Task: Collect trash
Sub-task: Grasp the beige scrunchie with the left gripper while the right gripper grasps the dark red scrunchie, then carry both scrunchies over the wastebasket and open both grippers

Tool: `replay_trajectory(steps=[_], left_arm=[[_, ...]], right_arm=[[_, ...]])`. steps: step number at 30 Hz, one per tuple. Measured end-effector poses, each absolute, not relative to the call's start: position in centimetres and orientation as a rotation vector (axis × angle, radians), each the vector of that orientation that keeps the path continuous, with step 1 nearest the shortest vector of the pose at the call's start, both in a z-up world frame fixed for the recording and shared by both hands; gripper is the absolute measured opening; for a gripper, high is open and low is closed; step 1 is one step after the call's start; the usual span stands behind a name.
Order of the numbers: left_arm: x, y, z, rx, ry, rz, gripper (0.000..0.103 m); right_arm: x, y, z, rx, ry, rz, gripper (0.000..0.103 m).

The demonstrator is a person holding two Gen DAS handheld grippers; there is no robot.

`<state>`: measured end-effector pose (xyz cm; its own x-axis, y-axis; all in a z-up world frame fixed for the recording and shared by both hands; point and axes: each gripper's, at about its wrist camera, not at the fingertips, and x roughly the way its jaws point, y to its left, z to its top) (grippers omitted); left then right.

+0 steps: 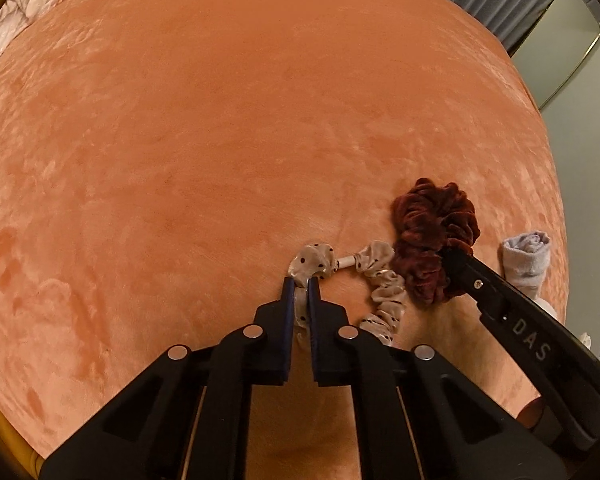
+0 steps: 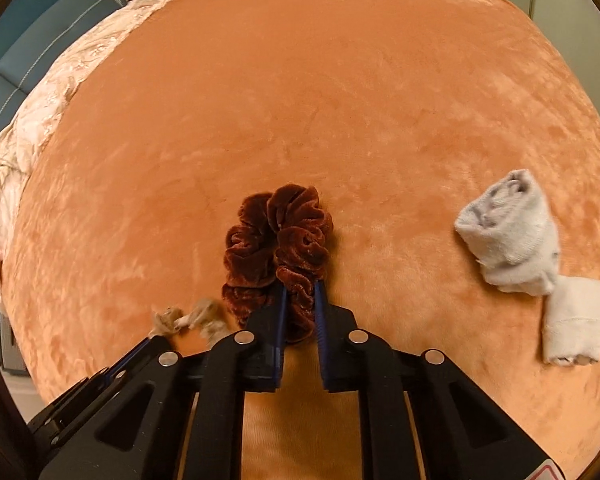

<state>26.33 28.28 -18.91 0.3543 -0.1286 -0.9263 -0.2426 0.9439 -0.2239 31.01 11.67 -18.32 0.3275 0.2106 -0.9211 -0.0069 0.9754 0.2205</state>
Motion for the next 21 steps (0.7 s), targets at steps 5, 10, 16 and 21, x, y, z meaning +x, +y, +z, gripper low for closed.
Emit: replay_trajectory(steps=[5, 10, 16, 21], left_arm=[[25.6, 26.7, -16.3, -0.335, 1.174, 0.052, 0.006], [24.4, 23.9, -12.1, -0.298, 1.108, 0.008, 0.006], [23.1, 19.1, -6.7, -0.241, 1.022, -0.063, 0.006], [21.6, 14.5, -2.7, -0.193, 0.954, -0.125, 0.006]], right_arm=[[29.3, 9.3, -14.6, 0.234, 1.156, 0.141, 0.011], [27.6, 5.8, -10.0, 0.282, 1.062, 0.132, 0.011], [25.1, 1.5, -4.2, 0.315, 0.941, 0.105, 0.011], [22.4, -3.2, -0.1, 0.342, 0.849, 0.061, 0.011]])
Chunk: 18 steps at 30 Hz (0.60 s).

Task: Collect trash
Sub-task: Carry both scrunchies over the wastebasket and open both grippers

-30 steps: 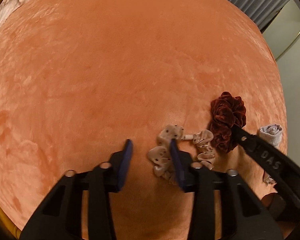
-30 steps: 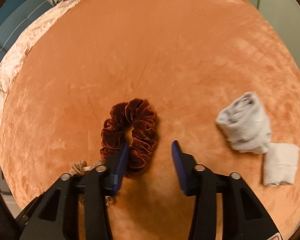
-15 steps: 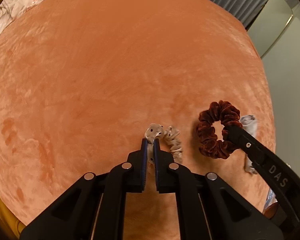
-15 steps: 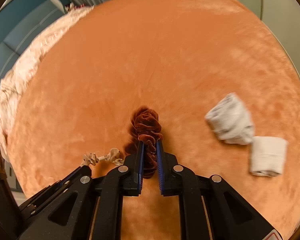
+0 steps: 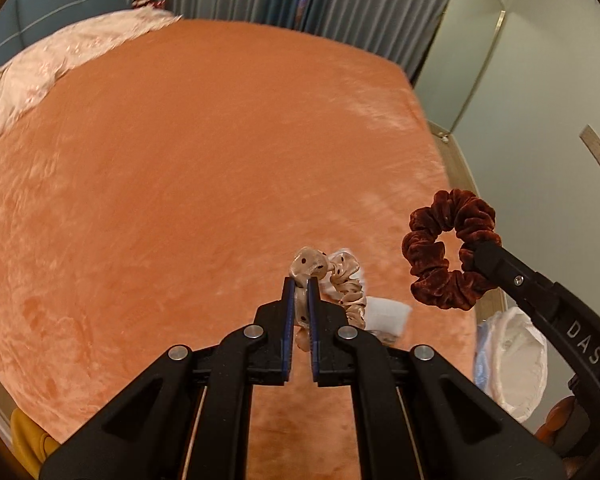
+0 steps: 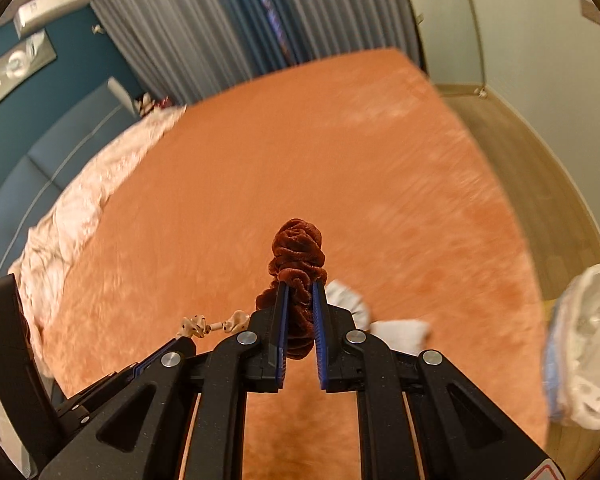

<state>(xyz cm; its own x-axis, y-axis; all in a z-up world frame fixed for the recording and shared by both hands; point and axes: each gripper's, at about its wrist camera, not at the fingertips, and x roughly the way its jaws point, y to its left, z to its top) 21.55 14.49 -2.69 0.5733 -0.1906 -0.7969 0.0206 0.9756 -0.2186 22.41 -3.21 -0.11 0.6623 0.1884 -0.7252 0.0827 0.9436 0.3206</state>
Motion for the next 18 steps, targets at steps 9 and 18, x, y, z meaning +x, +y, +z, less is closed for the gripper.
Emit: replay_trajectory(steps=[9, 18], left_arm=[[18.2, 5.0, 1.6, -0.095, 0.888, -0.253, 0.006], [14.5, -5.0, 3.3, 0.012, 0.853, -0.39, 0.006]], right_arm=[[16.5, -12.3, 3.5, 0.403, 0.742, -0.039, 0.011], [10.4, -21.6, 4.2, 0.476, 0.684, -0.167, 0.011]])
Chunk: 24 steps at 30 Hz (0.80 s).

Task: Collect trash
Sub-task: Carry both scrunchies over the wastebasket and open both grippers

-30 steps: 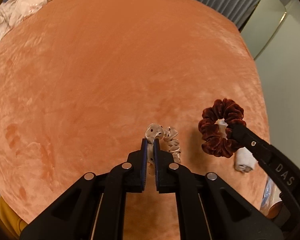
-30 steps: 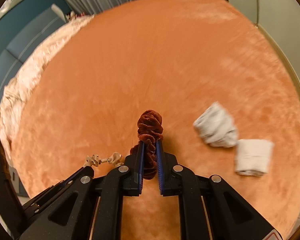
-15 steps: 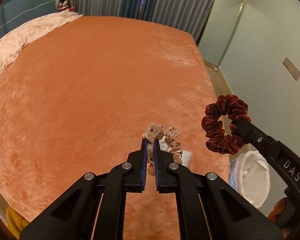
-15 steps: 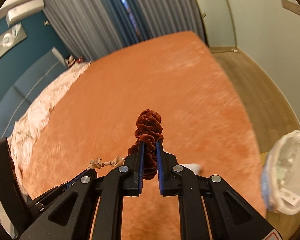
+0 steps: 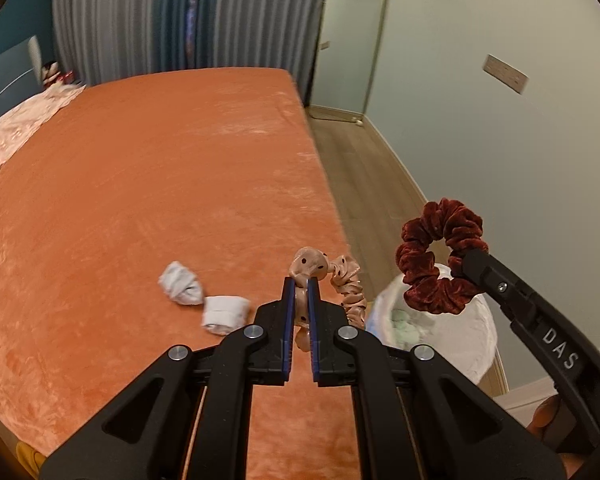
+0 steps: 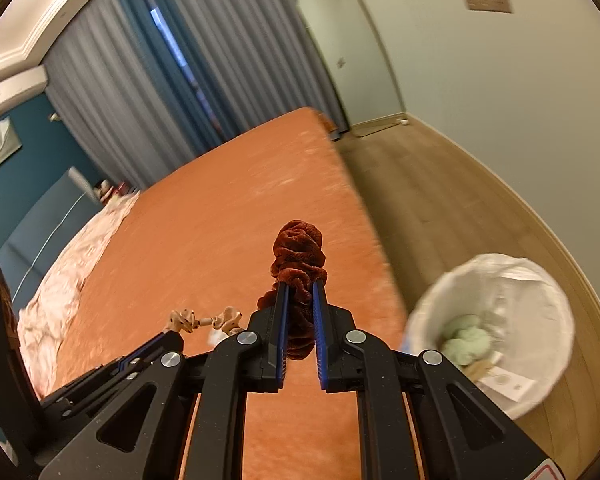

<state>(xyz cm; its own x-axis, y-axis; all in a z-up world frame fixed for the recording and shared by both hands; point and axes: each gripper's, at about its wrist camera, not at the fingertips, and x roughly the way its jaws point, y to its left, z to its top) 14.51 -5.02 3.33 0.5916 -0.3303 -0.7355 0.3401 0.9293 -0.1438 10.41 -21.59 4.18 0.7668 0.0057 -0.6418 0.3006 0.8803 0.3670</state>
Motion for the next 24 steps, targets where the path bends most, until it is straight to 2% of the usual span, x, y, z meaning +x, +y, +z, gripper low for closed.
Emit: replay_trajectory(steps=[9, 19, 22, 23, 24], left_arm=[[12.1, -13.3, 3.6, 0.081, 0.849, -0.51, 0.006], [10.8, -18.7, 2.7, 0.13, 0.849, -0.595, 0.007], [10.8, -19.6, 2.4, 0.12, 0.846, -0.608, 0.014], [10.8, -19.8, 2.3, 0.118, 0.845, -0.595, 0.028], [10.9, -20.0, 2.3, 0.114, 0.844, -0.581, 0.036]], right_arm=[[5.3, -28.8, 2.9, 0.539, 0.663, -0.289, 0.011], [2.5, -33.1, 0.8, 0.59, 0.668, -0.366, 0.011], [2.0, -33.9, 0.3, 0.601, 0.672, -0.381, 0.011], [2.0, -34.1, 0.1, 0.603, 0.675, -0.387, 0.011], [2.2, -34.2, 0.0, 0.606, 0.678, -0.388, 0.011]])
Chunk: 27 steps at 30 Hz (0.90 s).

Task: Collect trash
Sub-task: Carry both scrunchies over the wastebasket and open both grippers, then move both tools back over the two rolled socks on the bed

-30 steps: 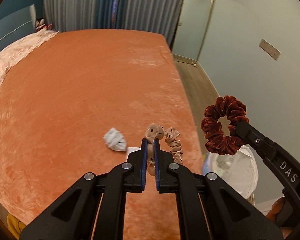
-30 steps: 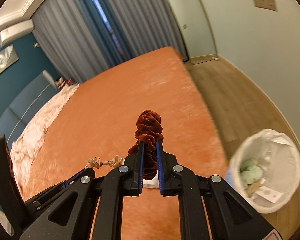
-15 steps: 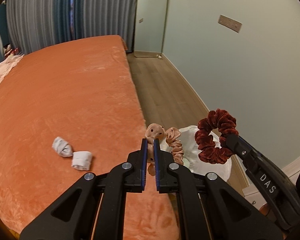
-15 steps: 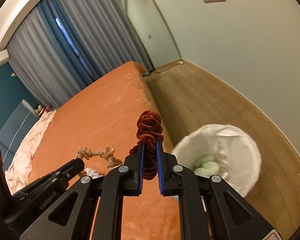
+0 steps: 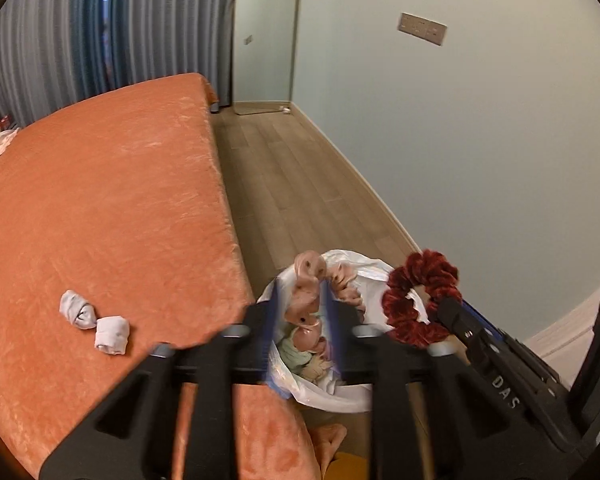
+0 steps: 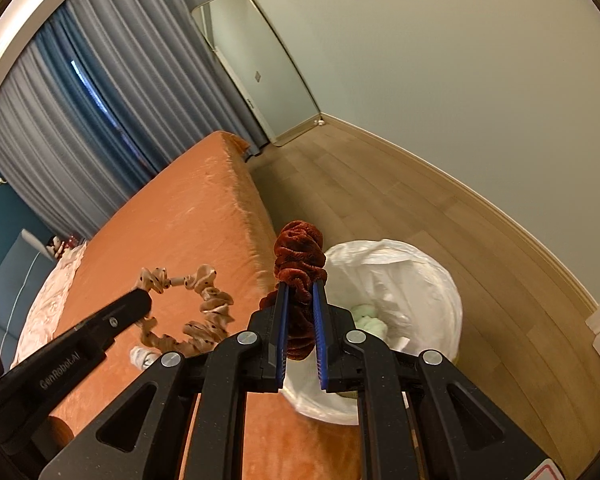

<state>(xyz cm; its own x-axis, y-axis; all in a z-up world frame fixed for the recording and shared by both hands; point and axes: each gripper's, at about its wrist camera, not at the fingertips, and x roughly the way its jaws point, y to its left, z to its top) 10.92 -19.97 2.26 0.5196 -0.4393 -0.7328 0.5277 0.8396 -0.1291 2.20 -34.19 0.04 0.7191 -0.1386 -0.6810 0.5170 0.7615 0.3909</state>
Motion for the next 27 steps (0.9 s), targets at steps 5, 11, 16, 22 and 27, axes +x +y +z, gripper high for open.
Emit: replay_trajectory(steps=[5, 11, 16, 22, 27], left_arm=[[11.2, -19.9, 2.0, 0.1, 0.848, -0.557, 0.049], [11.5, -19.3, 1.4, 0.106, 0.853, -0.534, 0.051], [11.8, -18.4, 1.1, 0.097, 0.862, -0.512, 0.051], [12.2, -16.7, 1.3, 0.073, 0.868, -0.487, 0.051], [12.5, -14.9, 1.5, 0.054, 0.865, -0.463, 0.051]], right_arm=[[2.4, -35.1, -0.5, 0.617, 0.686, -0.388, 0.012], [2.7, -34.9, -0.7, 0.626, 0.686, -0.384, 0.019], [3.0, -34.2, -0.8, 0.603, 0.691, -0.373, 0.022], [3.5, -32.9, -0.4, 0.584, 0.695, -0.353, 0.026], [4.2, -31.3, 0.1, 0.563, 0.702, -0.342, 0.034]])
